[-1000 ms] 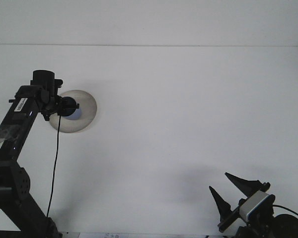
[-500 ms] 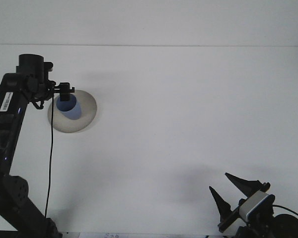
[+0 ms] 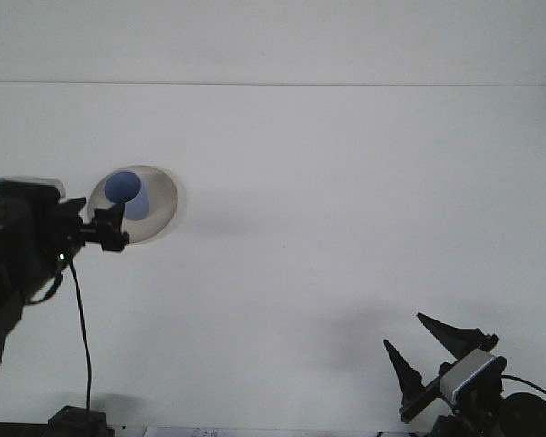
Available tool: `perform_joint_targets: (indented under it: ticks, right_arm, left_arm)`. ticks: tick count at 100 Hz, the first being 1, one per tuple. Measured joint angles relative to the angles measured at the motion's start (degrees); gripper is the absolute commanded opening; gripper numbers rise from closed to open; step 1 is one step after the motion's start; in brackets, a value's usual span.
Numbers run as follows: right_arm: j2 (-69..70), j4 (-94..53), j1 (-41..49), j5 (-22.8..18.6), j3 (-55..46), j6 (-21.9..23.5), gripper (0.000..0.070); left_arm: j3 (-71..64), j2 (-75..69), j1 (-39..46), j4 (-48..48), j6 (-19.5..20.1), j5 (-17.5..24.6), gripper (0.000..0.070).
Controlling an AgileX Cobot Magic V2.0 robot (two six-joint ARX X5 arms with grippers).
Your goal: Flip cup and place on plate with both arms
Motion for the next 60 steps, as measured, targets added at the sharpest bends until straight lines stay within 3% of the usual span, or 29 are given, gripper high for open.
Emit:
perform_joint_targets:
  ticks: [25,29,33,39,42,60]
  right_arm:
    - [0.0,-0.1,0.0,0.0,0.0,0.0,0.0482]
    - [0.0,-0.3,0.0,0.0,0.0,0.0,0.0422]
    - [0.0,-0.6,0.0,0.0,0.0,0.1,0.0280]
    - [0.0,-0.8,0.0,0.0,0.0,0.2,0.0000]
    - [0.0,-0.8,0.0,0.0,0.0,0.2,0.0001]
    - [0.0,-0.7,0.0,0.0,0.0,0.2,0.0006]
  left_arm:
    - [-26.6,-23.1,-9.3,4.7,-8.6,0.8,0.0431]
    - [-29.4,-25.7,-9.8,5.2,-9.7,0.7,0.0409]
    - [-31.7,-27.7,-10.1,5.2,-10.6,0.7,0.0352]
    - [-34.1,-29.6,-10.5,4.8,-11.1,0.7,0.0126]
    - [-34.6,-30.2,-10.7,4.2,-11.3,0.7,0.0000]
    - [-34.7,-32.2,-10.7,3.9,-12.0,0.7,0.0016]
